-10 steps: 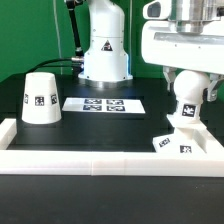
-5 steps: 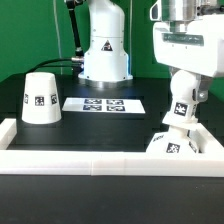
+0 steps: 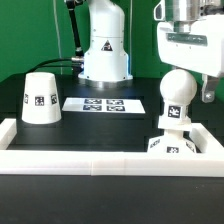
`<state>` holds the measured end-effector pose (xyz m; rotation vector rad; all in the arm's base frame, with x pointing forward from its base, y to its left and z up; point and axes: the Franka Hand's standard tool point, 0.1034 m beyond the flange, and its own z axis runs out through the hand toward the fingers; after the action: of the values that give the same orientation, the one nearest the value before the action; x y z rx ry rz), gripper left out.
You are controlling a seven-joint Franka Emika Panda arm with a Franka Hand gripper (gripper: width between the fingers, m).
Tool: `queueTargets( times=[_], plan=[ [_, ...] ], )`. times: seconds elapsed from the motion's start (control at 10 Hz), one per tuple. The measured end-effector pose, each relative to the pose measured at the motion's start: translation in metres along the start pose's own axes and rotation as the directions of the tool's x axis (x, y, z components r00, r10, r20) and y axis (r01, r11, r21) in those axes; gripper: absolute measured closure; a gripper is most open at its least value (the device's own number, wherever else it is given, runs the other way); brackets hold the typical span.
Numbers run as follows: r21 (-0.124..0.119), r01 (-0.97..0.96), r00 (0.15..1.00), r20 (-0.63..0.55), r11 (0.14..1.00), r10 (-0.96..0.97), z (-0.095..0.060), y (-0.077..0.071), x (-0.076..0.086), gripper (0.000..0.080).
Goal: Assemble lamp
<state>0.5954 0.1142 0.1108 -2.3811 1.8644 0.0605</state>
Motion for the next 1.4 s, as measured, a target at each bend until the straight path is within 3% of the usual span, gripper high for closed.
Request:
queueTargets(
  times=[0.2,0.4,0.5,0.9,1.0,1.2,1.4],
  plan=[
    [-0.006,0.035,0.999,0.003,0.999,-0.035,-0.01,0.005,-0.016,0.0101],
    [-0.03,0.115,0.993,-0.01,0.993,-0.115,-0.016,0.022,-0.036,0.0101],
    [-0.041,0.118,0.993,-0.008,0.992,-0.119,-0.012,0.03,-0.039,0.0101],
    [-0.048,0.145,0.989,0.0,0.988,-0.145,-0.01,0.03,-0.041,0.0101],
    [-0.14,0.341,0.939,0.015,0.93,-0.342,-0.007,0.039,-0.043,0.0101],
    [-0.167,0.571,0.818,0.039,0.804,-0.573,-0.005,0.051,-0.033,0.0101],
    [-0.139,0.637,0.769,0.052,0.758,-0.637,-0.004,0.071,-0.002,0.0101]
  ],
)
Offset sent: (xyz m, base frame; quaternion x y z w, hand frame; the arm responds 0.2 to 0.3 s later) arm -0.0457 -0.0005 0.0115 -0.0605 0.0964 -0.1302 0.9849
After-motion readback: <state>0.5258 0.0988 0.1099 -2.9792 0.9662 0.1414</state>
